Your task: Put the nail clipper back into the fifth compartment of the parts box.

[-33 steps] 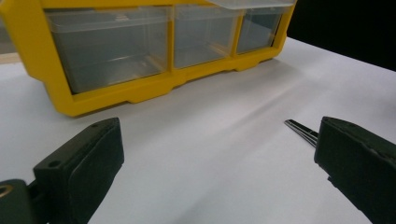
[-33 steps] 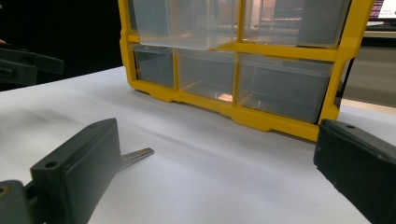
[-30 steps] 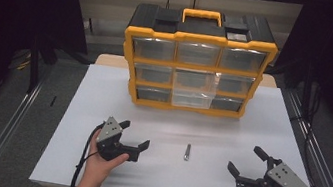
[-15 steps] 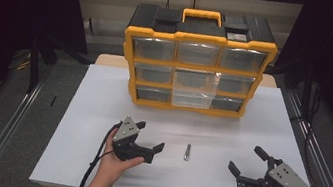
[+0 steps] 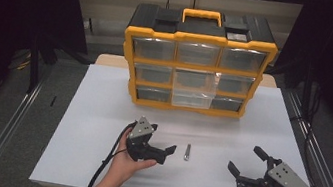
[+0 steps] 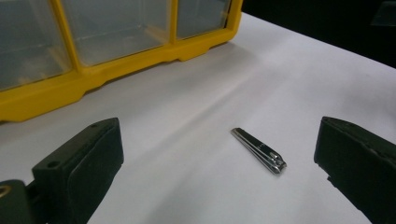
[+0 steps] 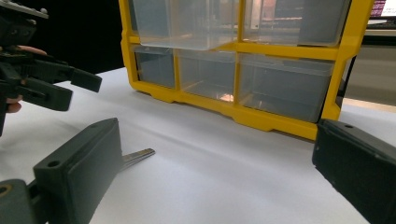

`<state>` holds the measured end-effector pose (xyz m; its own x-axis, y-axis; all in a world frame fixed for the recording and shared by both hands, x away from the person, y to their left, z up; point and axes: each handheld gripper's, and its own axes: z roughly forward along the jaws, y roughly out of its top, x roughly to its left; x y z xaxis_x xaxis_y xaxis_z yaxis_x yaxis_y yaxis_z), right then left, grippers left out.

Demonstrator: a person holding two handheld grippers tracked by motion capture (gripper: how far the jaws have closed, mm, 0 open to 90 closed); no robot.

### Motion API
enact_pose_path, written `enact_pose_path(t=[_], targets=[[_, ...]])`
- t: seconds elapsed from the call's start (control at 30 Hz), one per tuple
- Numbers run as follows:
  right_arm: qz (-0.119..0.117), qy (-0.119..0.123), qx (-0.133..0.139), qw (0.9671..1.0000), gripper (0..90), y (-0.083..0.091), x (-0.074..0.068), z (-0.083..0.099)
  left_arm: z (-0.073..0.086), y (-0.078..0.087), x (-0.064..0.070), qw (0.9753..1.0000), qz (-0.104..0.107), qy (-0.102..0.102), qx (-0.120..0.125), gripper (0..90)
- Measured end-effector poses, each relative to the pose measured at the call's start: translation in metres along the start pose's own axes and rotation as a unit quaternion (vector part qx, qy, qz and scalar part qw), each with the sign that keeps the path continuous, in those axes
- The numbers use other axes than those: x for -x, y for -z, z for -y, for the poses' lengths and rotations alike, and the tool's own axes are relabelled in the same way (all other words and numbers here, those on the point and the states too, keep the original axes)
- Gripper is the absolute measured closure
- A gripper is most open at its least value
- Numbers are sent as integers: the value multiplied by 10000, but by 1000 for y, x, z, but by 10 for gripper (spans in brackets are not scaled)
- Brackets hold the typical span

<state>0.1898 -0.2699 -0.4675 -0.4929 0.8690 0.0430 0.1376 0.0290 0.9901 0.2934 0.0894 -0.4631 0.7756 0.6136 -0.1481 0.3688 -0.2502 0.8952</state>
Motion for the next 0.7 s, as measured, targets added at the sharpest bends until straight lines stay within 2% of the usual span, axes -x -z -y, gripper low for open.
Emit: enact_pose_path(t=[0.13, 0.2, 0.23, 0.43, 0.5, 0.57, 0.6, 0.63, 0.7], targets=[[16, 26, 25, 10000, 17, 0, 0, 0, -3, -6, 3, 9999, 27, -72, -83, 25], [7, 31, 20, 10000, 17, 0, 0, 0, -4, -9, 5, 9999, 48, -47, -113, 36], [-11, 33, 14, 10000, 17, 0, 1, 0, -6, -13, 8, 9998, 79, 42, -186, 37], [-11, 50, 27, 10000, 18, 1, 0, -1, -7, -21, 11, 9990, 186, 90, -394, 92], [-8, 53, 24, 10000, 18, 0, 0, 0, -7, -25, 11, 9985, 246, 50, -486, 94], [-4, 53, 28, 10000, 18, 0, 1, 0, -8, -29, 15, 9974, 328, 2, -639, 158], [-4, 53, 28, 10000, 18, 0, 1, 0, -8, -29, 15, 9974, 328, 2, -639, 180], [-13, 58, 34, 10000, 18, 0, 1, 0, -9, -32, 17, 9965, 390, -99, -737, 206], [-12, 55, 29, 10000, 18, 0, 1, 0, -9, -34, 19, 9958, 387, -160, -814, 224]])
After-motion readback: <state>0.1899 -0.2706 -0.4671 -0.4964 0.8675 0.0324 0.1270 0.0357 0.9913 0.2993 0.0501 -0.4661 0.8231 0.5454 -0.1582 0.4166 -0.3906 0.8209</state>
